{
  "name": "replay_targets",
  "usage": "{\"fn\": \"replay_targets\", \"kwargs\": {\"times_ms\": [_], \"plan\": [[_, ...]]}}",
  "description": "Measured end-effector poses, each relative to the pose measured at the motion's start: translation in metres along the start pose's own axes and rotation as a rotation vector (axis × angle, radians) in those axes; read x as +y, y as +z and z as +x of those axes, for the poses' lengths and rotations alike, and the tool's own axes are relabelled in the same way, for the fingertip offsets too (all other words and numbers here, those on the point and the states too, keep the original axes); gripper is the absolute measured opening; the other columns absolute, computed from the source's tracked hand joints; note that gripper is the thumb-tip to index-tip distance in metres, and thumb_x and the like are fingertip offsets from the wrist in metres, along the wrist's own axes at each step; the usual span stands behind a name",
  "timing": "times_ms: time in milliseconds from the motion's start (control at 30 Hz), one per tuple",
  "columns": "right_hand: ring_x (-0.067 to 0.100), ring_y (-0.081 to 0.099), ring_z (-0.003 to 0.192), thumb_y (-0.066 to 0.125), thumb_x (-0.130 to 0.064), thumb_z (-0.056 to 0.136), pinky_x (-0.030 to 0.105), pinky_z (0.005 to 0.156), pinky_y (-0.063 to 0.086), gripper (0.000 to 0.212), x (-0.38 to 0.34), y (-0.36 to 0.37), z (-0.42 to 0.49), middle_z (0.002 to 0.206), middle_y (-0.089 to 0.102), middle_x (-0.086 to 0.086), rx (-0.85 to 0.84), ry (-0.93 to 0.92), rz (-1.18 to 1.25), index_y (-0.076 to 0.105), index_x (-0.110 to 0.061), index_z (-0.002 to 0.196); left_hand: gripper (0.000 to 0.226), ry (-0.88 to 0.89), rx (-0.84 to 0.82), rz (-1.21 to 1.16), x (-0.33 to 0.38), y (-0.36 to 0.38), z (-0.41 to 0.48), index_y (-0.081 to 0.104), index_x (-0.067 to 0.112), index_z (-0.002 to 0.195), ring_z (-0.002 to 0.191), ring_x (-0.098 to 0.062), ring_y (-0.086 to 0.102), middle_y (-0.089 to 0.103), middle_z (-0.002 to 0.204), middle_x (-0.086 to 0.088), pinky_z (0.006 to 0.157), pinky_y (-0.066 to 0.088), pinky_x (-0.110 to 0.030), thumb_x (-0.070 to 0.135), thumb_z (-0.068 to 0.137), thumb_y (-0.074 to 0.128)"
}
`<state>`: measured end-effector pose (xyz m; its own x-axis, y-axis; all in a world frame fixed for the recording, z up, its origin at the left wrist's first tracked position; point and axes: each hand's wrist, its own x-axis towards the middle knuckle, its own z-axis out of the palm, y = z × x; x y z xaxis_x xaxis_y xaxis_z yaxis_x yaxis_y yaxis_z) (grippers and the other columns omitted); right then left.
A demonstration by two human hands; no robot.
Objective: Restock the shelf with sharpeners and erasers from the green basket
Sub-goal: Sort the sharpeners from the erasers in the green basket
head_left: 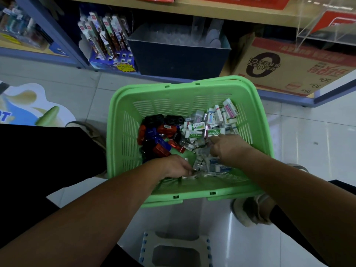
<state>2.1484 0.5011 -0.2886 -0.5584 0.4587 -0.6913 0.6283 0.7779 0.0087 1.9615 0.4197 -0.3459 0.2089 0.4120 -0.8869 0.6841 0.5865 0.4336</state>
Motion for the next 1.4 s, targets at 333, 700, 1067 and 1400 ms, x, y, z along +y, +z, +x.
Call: {"fn": "replay_targets", "kwargs": {"times_ms": [333, 700, 1067, 1400], "plan": [[0.012, 0.059, 0.092, 0.079, -0.02, 0.091, 0.025, 0.083, 0.047, 0.041, 0.03, -0.036, -0.014, 0.106, 0.063, -0.007, 0.077, 0.051, 0.58, 0.069, -0.023, 0.131, 0.036, 0.031, 0.034, -0.151, 0.018, 0.011, 0.006, 0.072, 0.018, 0.122, 0.113, -0.017, 0.059, 0.064, 0.126, 0.0, 0.099, 0.049, -0.031, 0.032, 0.089, 0.079], [0.018, 0.064, 0.101, 0.08, -0.025, 0.09, 0.029, 0.09, 0.052, 0.044, 0.025, -0.019, -0.012, 0.122, 0.07, 0.001, 0.055, 0.082, 0.572, 0.066, -0.023, 0.132, 0.033, 0.186, -0.021, -0.384, 0.036, 0.017, -0.006, 0.074, 0.005, 0.115, 0.091, -0.015, 0.076, 0.08, 0.099, -0.005, 0.085, 0.061, -0.024, -0.004, 0.085, 0.079], [0.019, 0.063, 0.1, 0.075, -0.022, 0.093, 0.033, 0.09, 0.054, 0.034, 0.027, -0.019, -0.015, 0.118, 0.069, 0.003, 0.127, 0.108, 0.652, 0.07, -0.019, 0.127, 0.037, 0.204, 0.271, -0.22, 0.077, 0.043, 0.016, 0.074, 0.005, 0.113, 0.078, -0.01, 0.062, 0.065, 0.08, 0.008, 0.081, 0.058, -0.029, 0.022, 0.082, 0.086], [0.018, 0.064, 0.1, 0.073, -0.032, 0.094, 0.036, 0.093, 0.056, 0.03, -0.007, -0.01, 0.001, 0.113, 0.07, -0.001, 0.036, 0.078, 0.349, 0.064, -0.023, 0.121, 0.026, -0.01, 0.319, -0.208, 0.017, -0.021, -0.006, 0.07, 0.018, 0.087, 0.096, -0.029, 0.072, 0.07, 0.106, -0.01, 0.07, 0.061, -0.035, -0.007, 0.087, 0.073]]}}
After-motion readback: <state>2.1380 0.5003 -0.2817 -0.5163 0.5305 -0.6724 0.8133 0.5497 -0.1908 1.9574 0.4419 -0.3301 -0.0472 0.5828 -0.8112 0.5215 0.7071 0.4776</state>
